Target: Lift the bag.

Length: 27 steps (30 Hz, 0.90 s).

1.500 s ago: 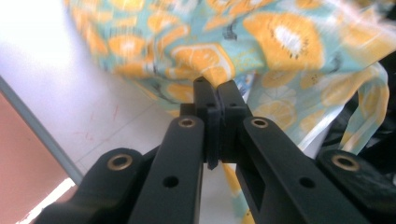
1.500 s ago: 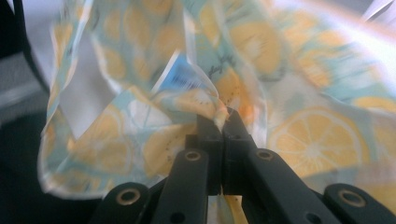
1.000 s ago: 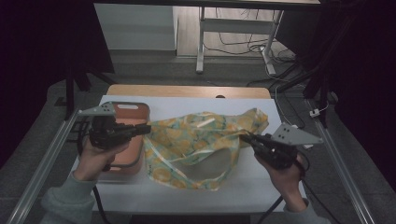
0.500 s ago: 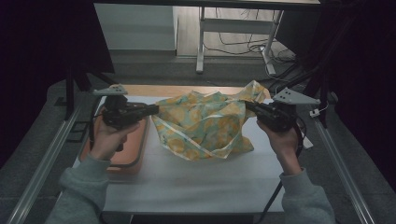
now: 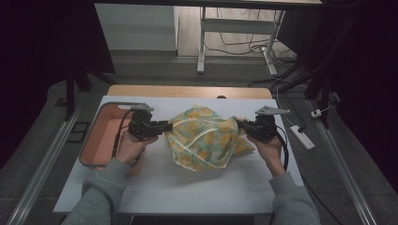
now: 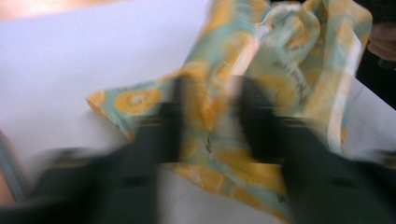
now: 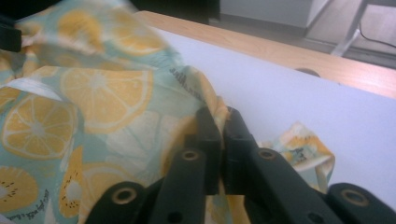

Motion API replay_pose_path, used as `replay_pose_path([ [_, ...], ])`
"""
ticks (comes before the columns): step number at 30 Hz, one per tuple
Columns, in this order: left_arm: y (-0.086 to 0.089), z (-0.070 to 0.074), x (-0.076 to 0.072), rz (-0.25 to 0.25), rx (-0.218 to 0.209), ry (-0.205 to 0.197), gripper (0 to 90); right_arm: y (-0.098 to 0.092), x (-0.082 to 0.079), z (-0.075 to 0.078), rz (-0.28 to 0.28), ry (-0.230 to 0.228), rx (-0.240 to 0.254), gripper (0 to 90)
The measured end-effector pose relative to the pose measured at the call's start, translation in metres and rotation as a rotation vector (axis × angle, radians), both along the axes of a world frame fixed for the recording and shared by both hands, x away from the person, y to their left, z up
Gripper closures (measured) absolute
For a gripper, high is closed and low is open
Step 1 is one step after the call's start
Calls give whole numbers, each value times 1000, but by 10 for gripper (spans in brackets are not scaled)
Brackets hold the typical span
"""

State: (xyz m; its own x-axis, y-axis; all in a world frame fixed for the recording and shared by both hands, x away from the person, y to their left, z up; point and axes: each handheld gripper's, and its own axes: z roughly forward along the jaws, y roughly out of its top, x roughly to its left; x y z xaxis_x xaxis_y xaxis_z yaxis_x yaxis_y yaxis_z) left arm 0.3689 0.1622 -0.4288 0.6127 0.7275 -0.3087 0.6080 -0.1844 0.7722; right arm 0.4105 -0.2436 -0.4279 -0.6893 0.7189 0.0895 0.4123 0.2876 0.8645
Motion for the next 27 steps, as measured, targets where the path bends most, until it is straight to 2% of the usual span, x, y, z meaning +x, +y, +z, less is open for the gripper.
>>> replay_pose_path([
  [1,3,2,-3,0,-6,-33,382,0,-2,2,-3,-11,1,693],
  [2,8,5,-6,2,-19,-55,280,-1,-4,5,-10,-26,11,619],
  [4,19,11,-13,5,-51,-86,196,-7,-10,11,7,-35,42,509],
  [5,25,13,-18,10,-53,-100,192,-11,-13,14,14,-39,55,468],
  [8,38,17,-36,26,-8,-128,193,-21,-26,20,43,-52,69,387],
  [13,50,5,-61,7,23,-109,213,-37,-53,20,77,-78,81,351],
  [15,52,-2,-71,-1,42,-100,219,-43,-62,15,76,-71,76,351],
  [19,54,-11,-87,-18,53,-90,223,-53,-76,1,81,-61,66,351],
  [21,53,-15,-92,-22,68,-87,223,-55,-81,-7,75,-63,30,351],
  [27,49,-25,-95,-36,89,-64,224,-60,-83,-25,70,-32,-18,354],
])
